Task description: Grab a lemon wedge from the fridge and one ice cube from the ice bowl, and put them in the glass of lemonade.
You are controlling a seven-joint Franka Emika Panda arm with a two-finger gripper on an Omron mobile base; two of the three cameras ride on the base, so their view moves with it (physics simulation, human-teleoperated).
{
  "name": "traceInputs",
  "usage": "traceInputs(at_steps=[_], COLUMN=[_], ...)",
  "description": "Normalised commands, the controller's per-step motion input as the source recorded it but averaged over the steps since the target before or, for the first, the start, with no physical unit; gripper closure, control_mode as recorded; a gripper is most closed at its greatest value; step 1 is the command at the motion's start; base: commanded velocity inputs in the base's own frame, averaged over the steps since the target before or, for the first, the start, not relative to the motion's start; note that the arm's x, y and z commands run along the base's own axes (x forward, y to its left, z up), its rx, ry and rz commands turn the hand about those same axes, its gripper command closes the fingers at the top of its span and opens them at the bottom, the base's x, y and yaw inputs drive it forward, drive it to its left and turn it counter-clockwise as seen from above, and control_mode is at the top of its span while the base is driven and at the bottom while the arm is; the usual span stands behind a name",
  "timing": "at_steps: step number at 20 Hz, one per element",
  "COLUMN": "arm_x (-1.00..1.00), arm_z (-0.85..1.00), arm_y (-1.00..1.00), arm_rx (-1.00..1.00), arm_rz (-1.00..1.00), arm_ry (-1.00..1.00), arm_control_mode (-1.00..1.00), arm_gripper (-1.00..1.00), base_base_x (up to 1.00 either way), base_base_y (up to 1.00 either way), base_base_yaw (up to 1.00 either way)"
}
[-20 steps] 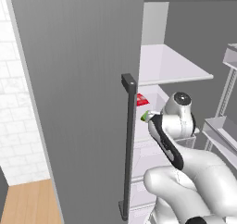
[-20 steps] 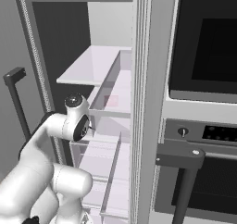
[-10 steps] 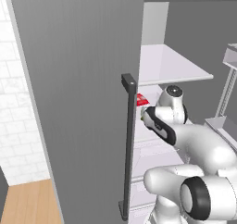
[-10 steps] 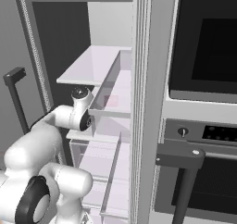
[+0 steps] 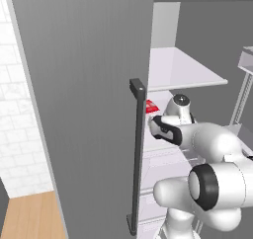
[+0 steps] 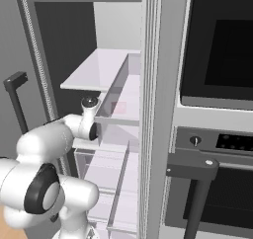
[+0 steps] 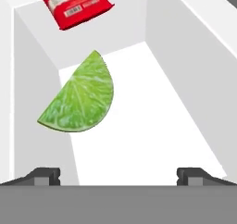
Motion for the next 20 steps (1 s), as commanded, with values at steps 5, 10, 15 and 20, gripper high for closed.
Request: traceInputs(at_steps=[5, 10, 15, 20], arm_x=[0.34, 0.38, 0.23, 0.22], arm_z=[-0.07, 0.0, 0.0, 0.0], arm_y=[0.05, 0.17, 0.08, 0.0], arm_rx=[0.0, 0.0, 0.0, 0.0], arm_rz=[0.0, 0.0, 0.0, 0.0], arm_ry=[0.0, 0.01, 0.0, 0.0], arm_control_mode=[-1.0, -1.0, -1.0, -1.0], arm_gripper=[-1.0, -1.0, -1.0, -1.0], base_base_x=[0.0, 0.0, 0.0, 0.0], base_base_y=[0.0, 0.0, 0.0, 0.0], base_base_yaw=[0.0, 0.0, 0.0, 0.0])
